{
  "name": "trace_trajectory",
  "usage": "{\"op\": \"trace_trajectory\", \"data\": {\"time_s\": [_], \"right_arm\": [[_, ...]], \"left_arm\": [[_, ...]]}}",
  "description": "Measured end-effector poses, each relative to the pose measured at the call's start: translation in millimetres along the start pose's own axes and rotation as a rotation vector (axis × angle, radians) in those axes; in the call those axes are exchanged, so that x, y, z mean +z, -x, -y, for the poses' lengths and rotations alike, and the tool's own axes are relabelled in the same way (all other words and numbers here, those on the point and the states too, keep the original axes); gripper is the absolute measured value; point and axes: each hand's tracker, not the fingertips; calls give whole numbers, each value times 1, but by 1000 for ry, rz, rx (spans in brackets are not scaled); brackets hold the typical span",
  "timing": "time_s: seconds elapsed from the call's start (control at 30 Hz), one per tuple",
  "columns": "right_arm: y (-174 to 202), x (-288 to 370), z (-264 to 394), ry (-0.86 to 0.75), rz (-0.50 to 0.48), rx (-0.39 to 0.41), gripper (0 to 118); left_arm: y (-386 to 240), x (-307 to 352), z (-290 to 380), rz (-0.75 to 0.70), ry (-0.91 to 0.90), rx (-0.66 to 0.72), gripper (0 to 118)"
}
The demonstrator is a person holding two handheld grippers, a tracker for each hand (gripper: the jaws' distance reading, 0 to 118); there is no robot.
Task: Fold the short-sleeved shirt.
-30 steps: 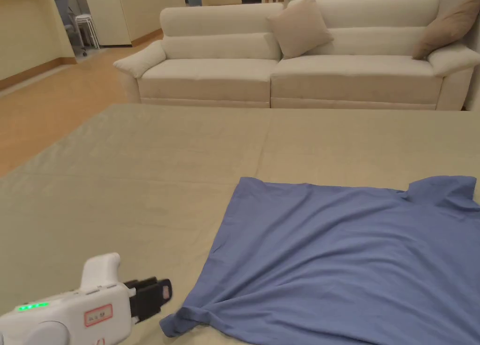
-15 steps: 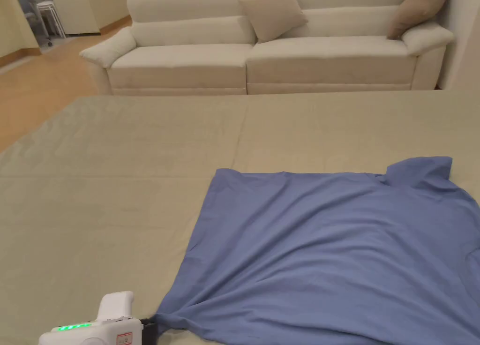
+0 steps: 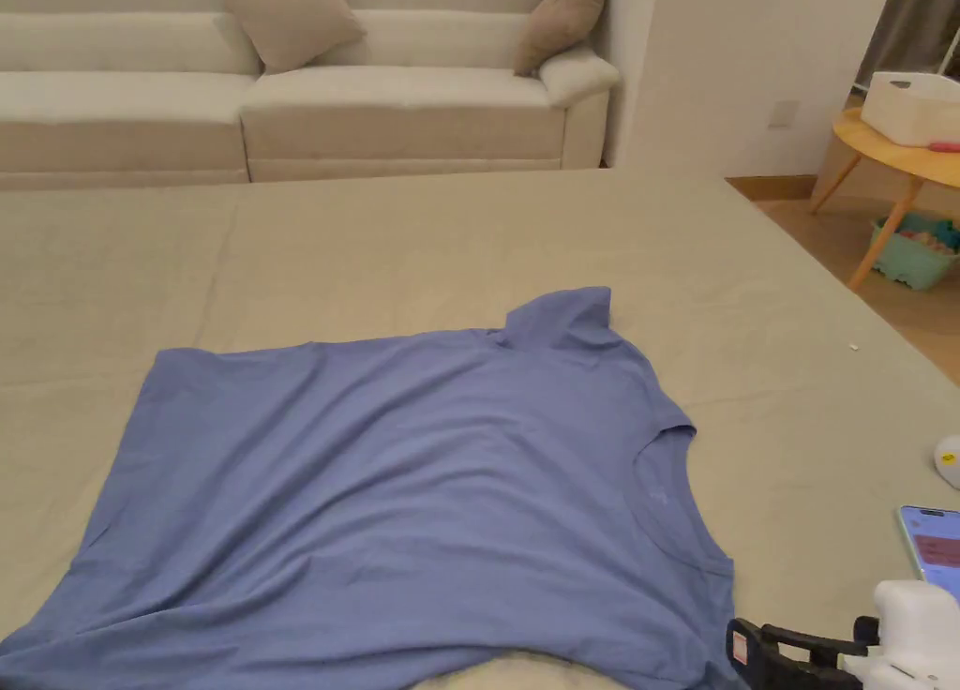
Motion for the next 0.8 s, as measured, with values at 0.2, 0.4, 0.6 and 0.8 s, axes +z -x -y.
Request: {"op": "trace_trajectory", "data": {"time_s": [0.2,0.4,0.6,0.8], "right_arm": [[2,-29,51,190,29,16,73],[5,-31,50,149,18,-1,67],[23,-30,44,106,17,77,47],[28,-19,37,73,22,71,6]], "left_arm": [[-3,2,-2,8,-2,50,2],[2,-6,-2,-5,20,45,2],[3,-6,0,-7,28,46,2],[-9,6,3,-7,20,56,2]]}}
